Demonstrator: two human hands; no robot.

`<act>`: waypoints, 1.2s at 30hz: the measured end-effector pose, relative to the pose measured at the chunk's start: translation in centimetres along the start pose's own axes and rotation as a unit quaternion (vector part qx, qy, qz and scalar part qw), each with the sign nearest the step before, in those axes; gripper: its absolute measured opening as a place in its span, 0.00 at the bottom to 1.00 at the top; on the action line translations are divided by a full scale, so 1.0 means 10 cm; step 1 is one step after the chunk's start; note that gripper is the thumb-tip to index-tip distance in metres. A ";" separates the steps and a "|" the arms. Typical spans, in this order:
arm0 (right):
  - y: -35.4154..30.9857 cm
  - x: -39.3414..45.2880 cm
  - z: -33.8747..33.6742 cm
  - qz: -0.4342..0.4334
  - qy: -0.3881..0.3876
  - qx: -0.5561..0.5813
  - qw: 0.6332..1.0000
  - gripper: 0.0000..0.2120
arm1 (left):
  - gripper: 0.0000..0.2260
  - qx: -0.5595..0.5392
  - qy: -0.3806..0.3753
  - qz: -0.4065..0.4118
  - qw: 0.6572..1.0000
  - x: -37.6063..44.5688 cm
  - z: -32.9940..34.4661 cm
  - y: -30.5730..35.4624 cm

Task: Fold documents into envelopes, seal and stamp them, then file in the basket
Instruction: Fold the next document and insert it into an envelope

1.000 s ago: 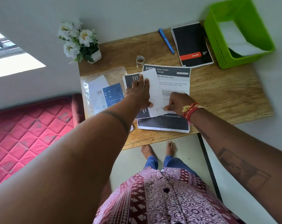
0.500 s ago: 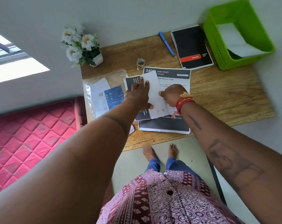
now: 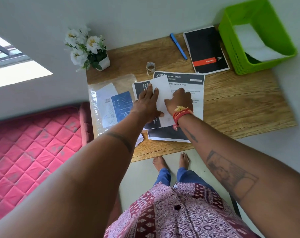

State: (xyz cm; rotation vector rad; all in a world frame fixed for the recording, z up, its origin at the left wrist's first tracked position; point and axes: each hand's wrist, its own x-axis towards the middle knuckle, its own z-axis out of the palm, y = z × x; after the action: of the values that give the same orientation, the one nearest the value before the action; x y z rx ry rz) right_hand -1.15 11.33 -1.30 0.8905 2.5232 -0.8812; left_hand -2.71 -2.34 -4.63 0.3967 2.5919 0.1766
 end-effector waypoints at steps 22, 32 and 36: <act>0.14 0.30 -0.39 -0.076 -0.018 0.077 0.994 0.10 | 0.33 -0.027 0.021 0.057 0.998 -0.04 -0.17 0.25; 0.16 0.10 -0.11 -0.177 -0.053 0.163 0.969 0.18 | 0.16 -0.112 0.067 0.063 0.989 -0.04 -0.27 0.29; 0.27 0.14 -0.07 -0.210 -0.067 0.091 0.971 0.11 | 0.13 -0.181 0.091 0.019 0.979 -0.03 -0.29 0.18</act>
State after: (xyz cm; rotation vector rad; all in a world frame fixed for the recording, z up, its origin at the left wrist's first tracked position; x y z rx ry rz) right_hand -0.48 14.10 -2.63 0.3249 2.5823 -1.2705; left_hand -3.48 -0.81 -1.69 0.3066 2.6536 0.7175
